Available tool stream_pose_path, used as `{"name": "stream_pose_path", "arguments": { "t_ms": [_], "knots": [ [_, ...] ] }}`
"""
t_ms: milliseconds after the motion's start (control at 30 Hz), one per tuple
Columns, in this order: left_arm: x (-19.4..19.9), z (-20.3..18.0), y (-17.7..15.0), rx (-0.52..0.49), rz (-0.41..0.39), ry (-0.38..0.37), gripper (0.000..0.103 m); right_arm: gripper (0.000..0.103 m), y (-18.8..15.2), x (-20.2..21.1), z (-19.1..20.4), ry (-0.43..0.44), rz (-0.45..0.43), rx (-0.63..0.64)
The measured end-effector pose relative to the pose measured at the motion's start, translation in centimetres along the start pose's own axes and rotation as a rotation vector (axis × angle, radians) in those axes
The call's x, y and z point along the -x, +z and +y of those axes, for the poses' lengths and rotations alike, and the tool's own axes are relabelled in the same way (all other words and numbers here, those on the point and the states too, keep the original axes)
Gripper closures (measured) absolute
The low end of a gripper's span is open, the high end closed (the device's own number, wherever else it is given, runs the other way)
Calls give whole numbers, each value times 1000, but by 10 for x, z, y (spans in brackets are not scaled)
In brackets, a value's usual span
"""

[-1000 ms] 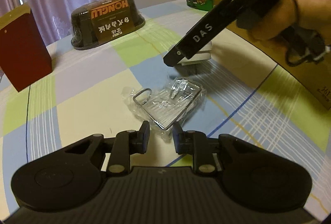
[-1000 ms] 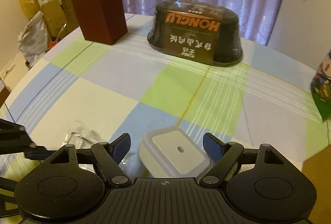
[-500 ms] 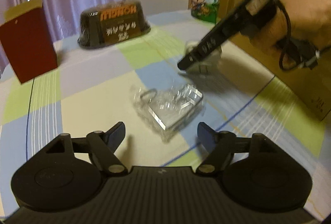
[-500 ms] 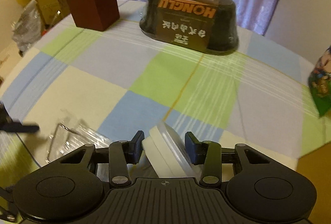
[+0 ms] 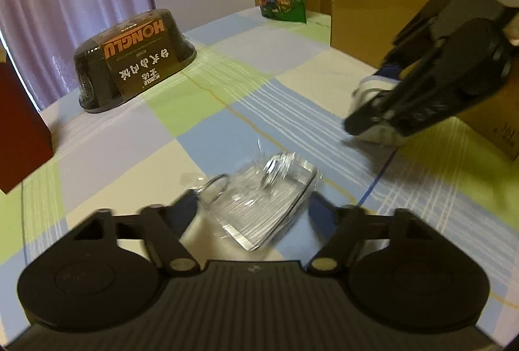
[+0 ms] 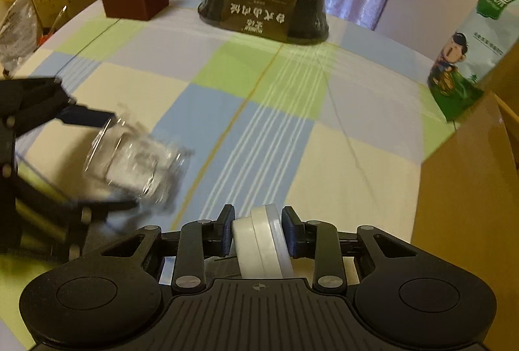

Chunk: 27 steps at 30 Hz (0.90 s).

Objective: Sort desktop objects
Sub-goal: 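Lift the white plug with the right tool while the left tool approaches the bagged wire rack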

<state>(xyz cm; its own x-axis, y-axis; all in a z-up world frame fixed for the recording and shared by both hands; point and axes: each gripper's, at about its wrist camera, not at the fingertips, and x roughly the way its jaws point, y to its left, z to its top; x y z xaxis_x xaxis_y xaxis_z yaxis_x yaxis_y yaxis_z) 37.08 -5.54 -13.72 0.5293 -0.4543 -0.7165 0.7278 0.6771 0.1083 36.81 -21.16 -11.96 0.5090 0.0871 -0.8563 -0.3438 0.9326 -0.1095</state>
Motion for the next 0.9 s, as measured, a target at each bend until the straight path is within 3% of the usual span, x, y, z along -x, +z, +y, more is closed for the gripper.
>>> {"name": "stream_pose_path", "arguments": {
  "t_ms": [267,633,800,867,900],
  "knots": [
    [26,-27,-17,-28,55,21,46,73,-44,29,22,9,-30,22],
    [112,-103,-82,8,119,-3,46,72,-135,88,66,22,-95,76],
    [135,-120,-94,92,135,24,30,72,-163,109,72,50,-103,50],
    [141,-126,-95,140,127,47,23,57,-168,115,69,47,-110,38],
    [143,-130,-94,156,118,57,22,32,-170,119,67,42,-119,30]
  ]
}}
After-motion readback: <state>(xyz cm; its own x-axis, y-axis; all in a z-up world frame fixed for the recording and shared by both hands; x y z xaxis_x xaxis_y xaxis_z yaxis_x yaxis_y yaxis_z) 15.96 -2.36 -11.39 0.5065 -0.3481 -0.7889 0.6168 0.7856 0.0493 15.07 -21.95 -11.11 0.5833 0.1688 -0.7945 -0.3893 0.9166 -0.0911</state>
